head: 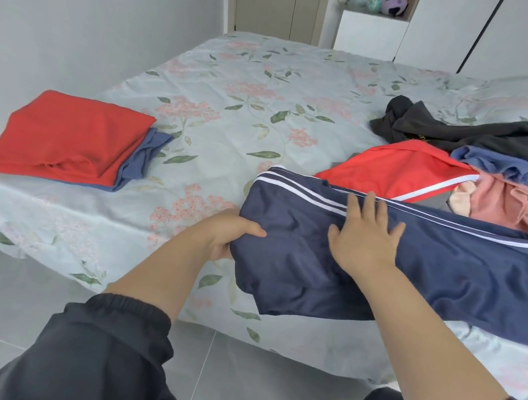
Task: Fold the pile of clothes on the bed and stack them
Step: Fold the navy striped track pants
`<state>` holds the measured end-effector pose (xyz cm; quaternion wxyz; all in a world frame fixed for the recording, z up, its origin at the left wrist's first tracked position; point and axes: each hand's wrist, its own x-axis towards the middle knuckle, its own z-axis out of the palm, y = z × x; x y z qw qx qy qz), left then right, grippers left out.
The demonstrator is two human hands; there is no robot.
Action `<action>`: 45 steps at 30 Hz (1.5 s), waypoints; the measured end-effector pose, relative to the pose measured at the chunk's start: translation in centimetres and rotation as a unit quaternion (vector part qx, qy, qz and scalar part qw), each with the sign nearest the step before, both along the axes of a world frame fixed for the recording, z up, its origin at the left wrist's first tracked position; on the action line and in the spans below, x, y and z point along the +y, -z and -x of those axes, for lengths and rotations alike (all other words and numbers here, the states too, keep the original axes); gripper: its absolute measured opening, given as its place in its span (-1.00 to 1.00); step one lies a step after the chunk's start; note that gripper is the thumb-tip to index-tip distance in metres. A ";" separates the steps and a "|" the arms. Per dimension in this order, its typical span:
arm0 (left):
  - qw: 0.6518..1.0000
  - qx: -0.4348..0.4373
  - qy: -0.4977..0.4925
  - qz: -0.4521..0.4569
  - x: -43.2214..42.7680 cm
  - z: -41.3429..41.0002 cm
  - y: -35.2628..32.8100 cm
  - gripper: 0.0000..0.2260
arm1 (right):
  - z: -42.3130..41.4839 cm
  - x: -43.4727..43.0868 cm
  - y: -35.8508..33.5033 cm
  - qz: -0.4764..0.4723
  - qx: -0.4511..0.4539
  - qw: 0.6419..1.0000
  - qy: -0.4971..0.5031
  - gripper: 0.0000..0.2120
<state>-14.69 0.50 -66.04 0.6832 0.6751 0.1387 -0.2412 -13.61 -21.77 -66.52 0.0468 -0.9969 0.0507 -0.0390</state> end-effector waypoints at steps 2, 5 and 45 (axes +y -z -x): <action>0.999 0.010 -0.026 0.030 -0.2 0.1 -0.2 -0.70 | 0.4 -0.8 0.1 -0.036 0.072 0.996 0.031 -0.37; 0.998 0.015 -0.048 0.044 -0.1 0.3 -0.9 -0.78 | 1.2 -0.1 1.2 -0.083 0.090 0.992 0.030 -0.38; 0.888 -0.343 -0.034 -0.306 -6.5 -0.3 -3.0 -0.64 | 0.6 -7.1 -2.9 -0.711 0.196 0.673 0.064 -0.47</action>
